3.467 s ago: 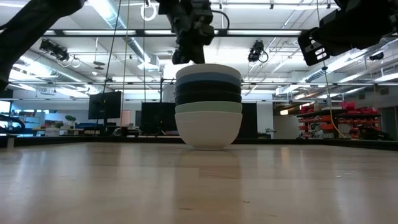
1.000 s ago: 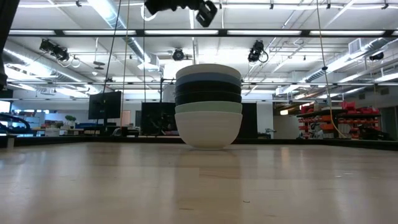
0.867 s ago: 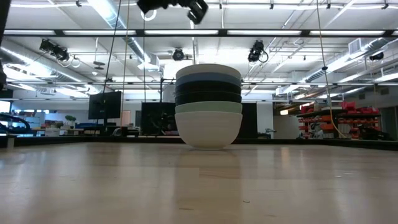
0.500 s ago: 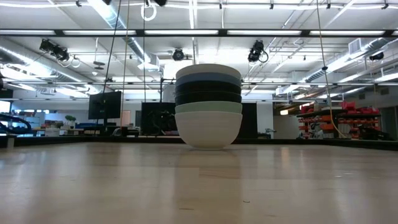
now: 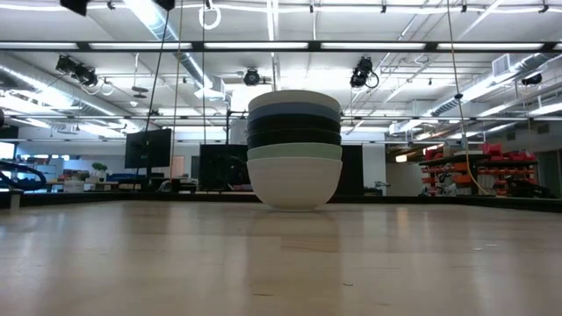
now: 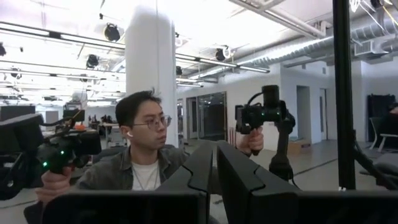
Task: Nest bowls inside each other
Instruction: Return to Home Position
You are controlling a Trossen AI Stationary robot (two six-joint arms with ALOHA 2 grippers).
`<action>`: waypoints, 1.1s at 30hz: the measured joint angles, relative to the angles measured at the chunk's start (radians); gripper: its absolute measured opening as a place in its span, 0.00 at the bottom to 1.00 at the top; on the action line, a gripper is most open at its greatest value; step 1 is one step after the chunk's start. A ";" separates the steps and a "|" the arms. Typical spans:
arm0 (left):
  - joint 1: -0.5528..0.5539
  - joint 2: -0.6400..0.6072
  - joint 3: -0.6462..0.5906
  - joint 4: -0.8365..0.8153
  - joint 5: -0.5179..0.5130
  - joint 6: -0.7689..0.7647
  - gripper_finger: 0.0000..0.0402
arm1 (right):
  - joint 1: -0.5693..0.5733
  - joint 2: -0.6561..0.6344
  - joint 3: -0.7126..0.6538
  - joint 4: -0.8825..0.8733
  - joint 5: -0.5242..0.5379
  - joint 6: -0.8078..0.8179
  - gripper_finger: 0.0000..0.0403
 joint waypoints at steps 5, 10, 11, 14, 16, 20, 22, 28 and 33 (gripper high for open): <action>-0.001 -0.098 -0.095 0.085 -0.016 -0.018 0.09 | 0.011 0.076 -0.001 0.094 -0.006 0.025 0.08; 0.001 -0.189 -0.124 0.144 -0.035 -0.012 0.07 | 0.011 0.035 -0.001 0.207 -0.101 0.079 0.08; 0.001 -0.206 -0.124 0.145 -0.037 -0.010 0.07 | 0.011 0.021 -0.001 0.213 -0.117 0.084 0.08; 0.000 -0.248 -0.124 0.137 -0.037 -0.008 0.06 | 0.011 -0.012 -0.001 0.208 -0.124 0.095 0.08; 0.000 -0.270 -0.124 0.125 -0.037 -0.009 0.07 | 0.010 -0.027 -0.001 0.206 -0.127 0.094 0.08; 0.000 -0.305 -0.145 0.111 -0.038 -0.006 0.09 | 0.010 -0.061 -0.001 0.183 -0.165 0.075 0.08; 0.000 -0.324 -0.185 0.134 -0.039 -0.013 0.09 | 0.010 -0.078 -0.001 0.178 -0.175 0.070 0.08; 0.000 -0.390 -0.315 0.271 -0.068 -0.078 0.09 | 0.010 -0.112 0.000 0.142 -0.176 0.068 0.08; 0.000 -0.481 -0.360 0.289 -0.067 -0.104 0.07 | 0.010 -0.140 0.000 0.121 -0.176 0.068 0.08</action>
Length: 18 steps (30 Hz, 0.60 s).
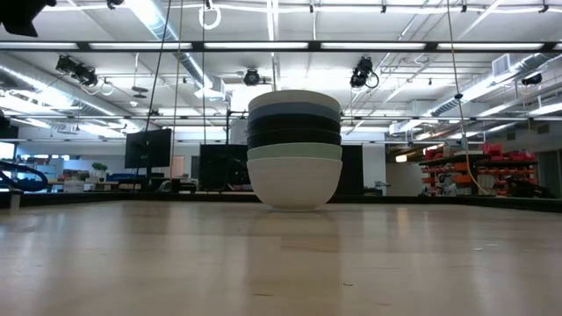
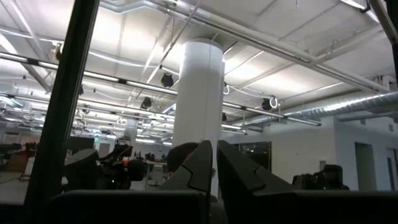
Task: Nest bowls inside each other
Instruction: Return to Home Position
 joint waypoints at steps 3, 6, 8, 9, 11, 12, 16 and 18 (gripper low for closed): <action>0.000 -0.057 -0.020 -0.001 0.000 -0.026 0.06 | 0.000 -0.005 0.000 -0.018 0.000 -0.013 0.08; 0.000 -0.116 -0.046 -0.005 0.000 -0.039 0.07 | 0.000 -0.005 0.000 -0.029 0.000 -0.018 0.08; 0.000 -0.152 -0.060 -0.014 0.000 -0.039 0.08 | 0.000 -0.005 0.000 -0.045 0.000 -0.022 0.08; 0.000 -0.167 -0.062 -0.019 0.000 -0.039 0.08 | 0.000 -0.005 0.000 -0.047 0.000 -0.024 0.08; 0.000 -0.193 -0.068 -0.017 0.000 -0.039 0.09 | 0.000 -0.005 0.000 -0.046 0.000 -0.026 0.08; 0.000 -0.203 -0.070 -0.019 0.000 -0.043 0.09 | 0.000 -0.005 0.000 -0.046 0.000 -0.026 0.08; 0.000 -0.231 -0.073 -0.033 0.000 -0.042 0.10 | 0.000 -0.005 0.000 -0.049 0.000 -0.031 0.08; 0.000 -0.236 -0.074 -0.061 0.000 -0.026 0.09 | 0.000 -0.005 0.000 -0.057 0.000 -0.044 0.08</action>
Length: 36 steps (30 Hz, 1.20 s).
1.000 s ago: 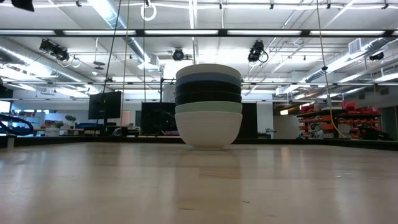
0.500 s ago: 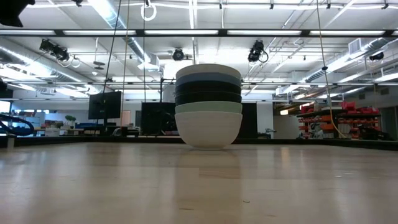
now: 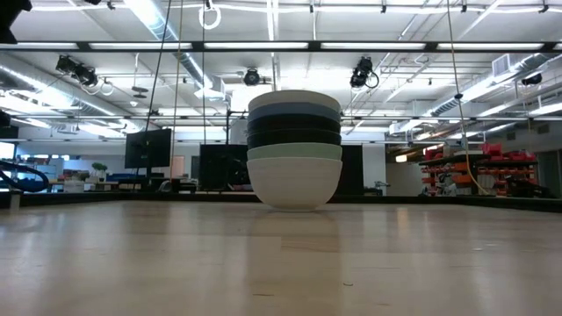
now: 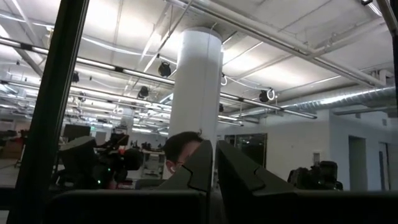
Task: Nest bowls inside each other
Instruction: Return to Home Position
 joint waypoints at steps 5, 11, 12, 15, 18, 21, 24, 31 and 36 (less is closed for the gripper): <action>0.000 0.001 0.000 -0.055 -0.001 0.005 0.07 | 0.000 0.020 -0.001 0.004 0.002 -0.022 0.08; 0.000 0.001 0.000 -0.110 -0.045 0.003 0.06 | 0.000 0.037 -0.023 0.026 0.069 -0.009 0.08; 0.000 0.001 0.000 -0.132 -0.064 0.004 0.06 | 0.000 0.037 -0.028 0.029 0.077 -0.007 0.08; 0.000 0.001 0.000 -0.207 -0.119 0.014 0.08 | 0.000 0.037 -0.031 0.031 0.112 0.001 0.08; 0.000 0.002 0.000 -0.247 -0.144 0.017 0.09 | 0.000 0.037 -0.031 0.023 0.155 0.021 0.08; 0.000 0.002 0.000 -0.278 -0.149 0.026 0.09 | 0.000 0.037 -0.032 0.009 0.169 0.026 0.08; 0.000 0.001 0.000 -0.312 -0.181 0.035 0.08 | 0.000 0.036 -0.055 0.042 0.169 0.022 0.08; 0.000 0.001 0.000 -0.360 -0.219 0.039 0.06 | 0.000 0.035 -0.177 0.253 0.169 0.049 0.08; 0.000 0.001 0.000 -0.399 -0.244 0.044 0.08 | 0.000 0.035 -0.227 0.317 0.171 0.072 0.08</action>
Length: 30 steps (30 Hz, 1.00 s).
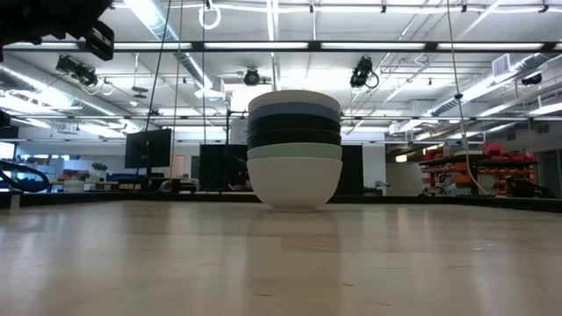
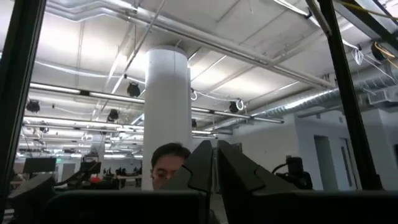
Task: Nest bowls inside each other
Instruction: Return to Home Position
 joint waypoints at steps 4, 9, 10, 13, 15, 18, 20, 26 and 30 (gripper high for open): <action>0.000 0.000 0.000 -0.026 -0.034 0.003 0.09 | 0.000 0.000 -0.001 0.003 0.000 0.003 0.08; 0.000 0.000 0.000 -0.027 -0.034 0.012 0.07 | 0.000 0.000 -0.001 0.000 -0.001 0.003 0.08; 0.000 0.000 0.000 -0.023 -0.034 0.014 0.07 | 0.000 0.000 -0.001 0.000 -0.002 0.003 0.08; 0.000 -0.001 0.000 0.015 -0.034 0.013 0.06 | 0.000 0.000 -0.001 -0.001 -0.002 0.002 0.08; 0.000 -0.001 0.000 0.038 -0.034 0.011 0.06 | 0.000 0.000 -0.001 -0.003 -0.002 0.002 0.08; 0.000 -0.001 0.000 0.055 -0.034 0.003 0.07 | 0.000 0.000 -0.001 -0.007 -0.007 0.001 0.08; 0.000 -0.001 0.000 0.059 -0.034 -0.002 0.08 | 0.000 0.000 -0.001 -0.007 -0.022 0.001 0.08; 0.000 -0.001 0.000 0.064 -0.034 -0.001 0.09 | 0.000 0.000 -0.001 -0.006 -0.029 0.000 0.08; 0.000 -0.001 0.000 0.118 -0.033 -0.003 0.07 | 0.000 0.000 -0.001 -0.006 -0.038 0.000 0.08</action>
